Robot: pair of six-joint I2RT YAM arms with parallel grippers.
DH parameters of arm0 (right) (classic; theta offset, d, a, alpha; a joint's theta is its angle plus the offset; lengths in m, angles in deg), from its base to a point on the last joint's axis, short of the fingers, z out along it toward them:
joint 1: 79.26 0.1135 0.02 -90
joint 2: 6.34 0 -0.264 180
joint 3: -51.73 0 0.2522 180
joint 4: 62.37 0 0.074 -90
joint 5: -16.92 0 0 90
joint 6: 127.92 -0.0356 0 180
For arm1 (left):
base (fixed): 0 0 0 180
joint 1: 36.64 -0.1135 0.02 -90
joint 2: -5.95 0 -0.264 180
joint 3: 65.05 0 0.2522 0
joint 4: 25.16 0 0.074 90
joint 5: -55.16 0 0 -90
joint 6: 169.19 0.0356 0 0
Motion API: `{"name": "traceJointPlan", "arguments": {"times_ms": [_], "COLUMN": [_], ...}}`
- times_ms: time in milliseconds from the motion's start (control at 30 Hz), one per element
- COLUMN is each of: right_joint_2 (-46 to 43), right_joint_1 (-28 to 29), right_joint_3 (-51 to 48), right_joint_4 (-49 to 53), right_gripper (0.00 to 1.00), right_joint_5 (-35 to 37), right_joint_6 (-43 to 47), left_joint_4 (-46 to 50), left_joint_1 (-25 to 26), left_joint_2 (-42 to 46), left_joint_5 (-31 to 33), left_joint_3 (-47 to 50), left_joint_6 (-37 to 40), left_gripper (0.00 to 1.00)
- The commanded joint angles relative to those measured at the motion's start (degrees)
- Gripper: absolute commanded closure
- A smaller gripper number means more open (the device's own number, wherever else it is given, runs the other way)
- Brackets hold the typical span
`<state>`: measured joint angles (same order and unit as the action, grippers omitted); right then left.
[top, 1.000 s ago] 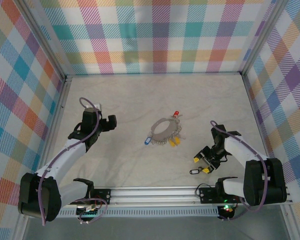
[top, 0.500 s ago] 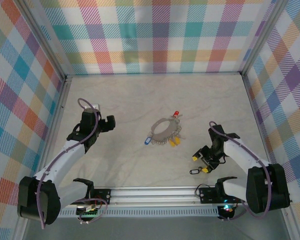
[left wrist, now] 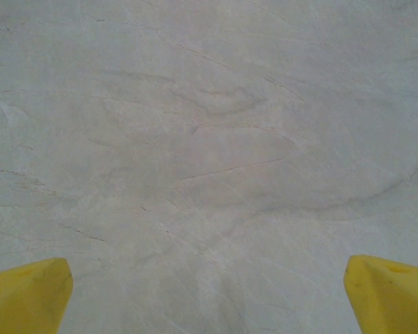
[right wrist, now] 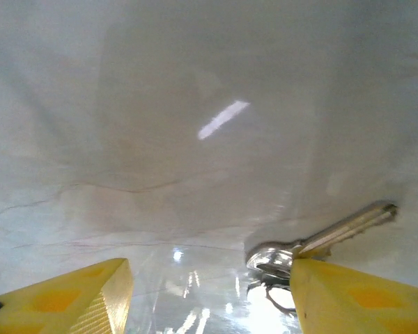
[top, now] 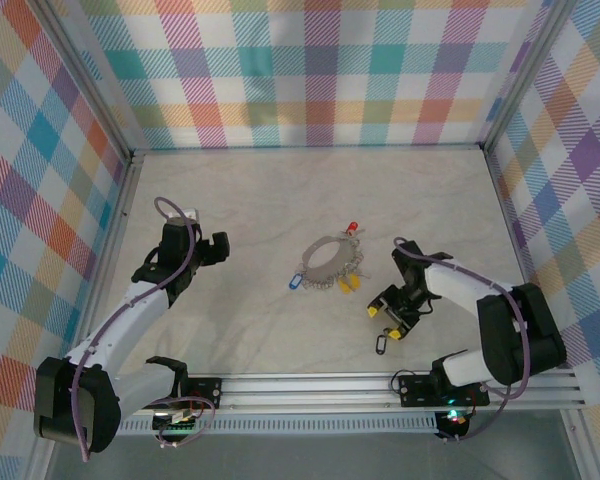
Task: Put the keys on the keyring
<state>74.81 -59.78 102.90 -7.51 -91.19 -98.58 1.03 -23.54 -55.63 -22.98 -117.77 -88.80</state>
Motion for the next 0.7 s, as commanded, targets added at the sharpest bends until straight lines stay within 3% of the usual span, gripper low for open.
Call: {"name": "traceJointPlan", "arguments": {"times_ms": [0,100,200,400,667], "right_joint_2": [2.9,6.7,9.6,3.3,2.1], "right_joint_1": [1.1,3.1,4.6,4.8,4.8], "right_joint_3": [0.7,3.0,7.9,9.6,7.1], "right_joint_4": [-10.4,-16.3,-13.9,-3.2,-4.2], "right_gripper": [0.37,0.38,0.36,0.33,0.37], "right_joint_5": [-0.2,-1.0,-0.1,4.4,1.9], "right_joint_6": [-1.9,-4.1,-2.3,1.4,-1.6], "left_joint_4": [0.9,0.7,1.1,-0.3,-1.4], "left_joint_1": [0.9,0.9,0.9,0.9,0.9], "left_joint_2": [1.0,1.2,1.6,2.2,1.5], "left_joint_5": [1.6,1.7,1.9,1.6,0.6], "left_joint_3": [-0.9,-0.4,-0.3,0.5,0.2], "left_joint_6": [0.5,0.4,0.6,1.2,1.2], "left_gripper": [0.00,0.00,0.00,0.00,0.00]}}
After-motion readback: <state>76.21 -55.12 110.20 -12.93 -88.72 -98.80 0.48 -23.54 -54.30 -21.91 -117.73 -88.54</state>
